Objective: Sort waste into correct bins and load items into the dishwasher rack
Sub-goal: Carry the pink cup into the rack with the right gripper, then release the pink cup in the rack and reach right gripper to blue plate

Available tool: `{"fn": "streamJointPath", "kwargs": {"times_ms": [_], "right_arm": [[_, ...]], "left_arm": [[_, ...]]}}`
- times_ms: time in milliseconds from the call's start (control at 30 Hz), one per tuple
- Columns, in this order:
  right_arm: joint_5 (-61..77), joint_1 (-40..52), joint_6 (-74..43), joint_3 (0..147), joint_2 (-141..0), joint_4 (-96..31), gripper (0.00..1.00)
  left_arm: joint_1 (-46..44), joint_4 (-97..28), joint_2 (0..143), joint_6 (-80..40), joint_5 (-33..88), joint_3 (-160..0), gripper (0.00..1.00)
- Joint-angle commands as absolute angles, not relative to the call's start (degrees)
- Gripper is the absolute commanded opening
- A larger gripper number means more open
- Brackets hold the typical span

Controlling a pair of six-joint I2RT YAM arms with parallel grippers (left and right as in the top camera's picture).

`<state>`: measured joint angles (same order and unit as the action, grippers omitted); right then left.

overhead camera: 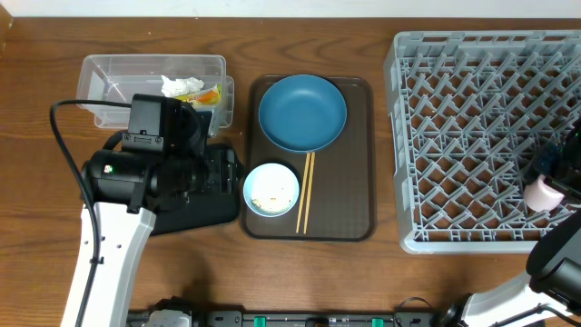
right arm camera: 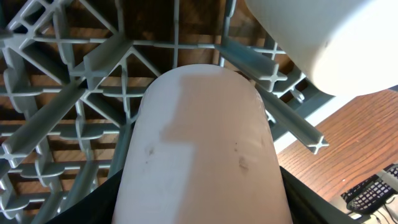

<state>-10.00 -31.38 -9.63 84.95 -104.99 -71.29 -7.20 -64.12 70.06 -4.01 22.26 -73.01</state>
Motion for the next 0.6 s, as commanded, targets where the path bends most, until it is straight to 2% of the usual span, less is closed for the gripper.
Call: {"fn": "streamJointPath", "kwargs": {"times_ms": [0,133,200,300,467,567], "right_arm": [[-8.7,-31.7,-10.7,84.5,-104.9,-71.1,0.15],[-8.3,-31.6,-10.7,84.5,-104.9,-71.0,0.25],[-8.3,-31.6,-10.7,84.5,-104.9,-71.1,0.36],[-6.7,-31.6,-10.7,84.5,-104.9,-71.0,0.60],[-6.4,-31.6,-10.7,84.5,-104.9,-71.0,0.64],[-6.4,-31.7,-10.7,84.5,-104.9,-71.0,0.73]], "left_arm": [[-7.0,-64.3,69.6,-3.0,21.8,-73.0,0.71],[-7.0,-64.3,69.6,-3.0,21.8,-73.0,0.71],[-7.0,-64.3,69.6,-3.0,21.8,-73.0,0.71],[-7.0,-64.3,69.6,-3.0,21.8,-73.0,0.71],[-7.0,-64.3,69.6,-3.0,21.8,-73.0,0.71],[-7.0,-64.3,69.6,-3.0,21.8,-73.0,0.71]]}}
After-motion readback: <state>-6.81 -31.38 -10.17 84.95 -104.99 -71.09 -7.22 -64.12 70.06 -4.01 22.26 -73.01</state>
